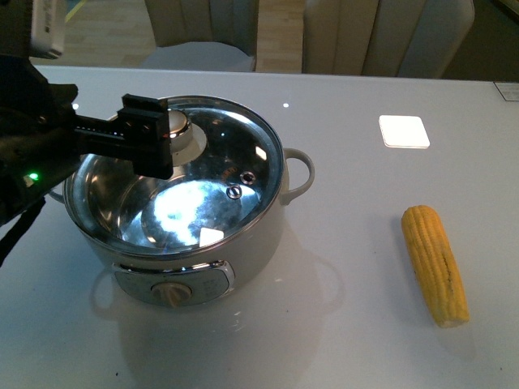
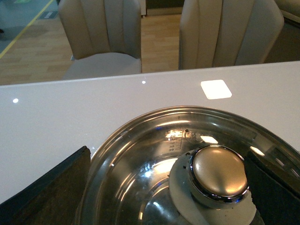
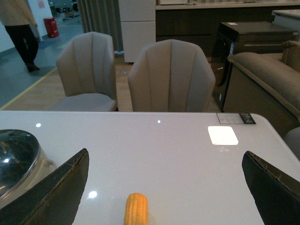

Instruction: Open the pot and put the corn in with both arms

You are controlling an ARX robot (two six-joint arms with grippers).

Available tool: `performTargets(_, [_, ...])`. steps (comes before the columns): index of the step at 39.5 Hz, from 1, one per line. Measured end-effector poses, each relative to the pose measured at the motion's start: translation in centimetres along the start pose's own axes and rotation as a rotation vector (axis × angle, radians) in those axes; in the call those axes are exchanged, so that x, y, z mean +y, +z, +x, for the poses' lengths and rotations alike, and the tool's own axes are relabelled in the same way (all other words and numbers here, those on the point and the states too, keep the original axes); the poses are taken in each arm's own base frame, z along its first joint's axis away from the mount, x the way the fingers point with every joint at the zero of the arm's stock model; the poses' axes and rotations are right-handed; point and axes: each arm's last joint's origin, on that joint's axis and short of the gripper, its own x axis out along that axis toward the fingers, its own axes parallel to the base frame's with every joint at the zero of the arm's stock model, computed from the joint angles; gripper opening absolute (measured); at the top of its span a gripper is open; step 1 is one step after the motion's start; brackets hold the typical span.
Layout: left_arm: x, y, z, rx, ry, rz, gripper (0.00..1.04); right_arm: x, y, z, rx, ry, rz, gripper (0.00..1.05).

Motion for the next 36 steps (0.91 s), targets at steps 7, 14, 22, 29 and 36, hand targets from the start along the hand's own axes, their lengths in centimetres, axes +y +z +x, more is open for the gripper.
performTargets(7, [-0.8,-0.8,1.8,0.032,-0.011,0.008,0.98,0.0,0.0,0.0,0.0,0.0,0.0,0.96])
performTargets(14, [-1.4,-0.7,3.6,0.053,-0.01,0.01,0.98,0.0,0.0,0.0,0.0,0.0,0.0,0.96])
performTargets(22, [-2.1,-1.3,4.1,0.073,-0.018,0.015,0.98,0.0,0.0,0.0,0.0,0.0,0.0,0.96])
performTargets(29, [-2.5,-2.0,4.2,0.098,-0.02,0.011,0.98,0.0,0.0,0.0,0.0,0.0,0.0,0.96])
performTargets(36, [-2.6,-2.3,4.3,0.114,-0.02,-0.009,0.98,0.0,0.0,0.0,0.0,0.0,0.0,0.96])
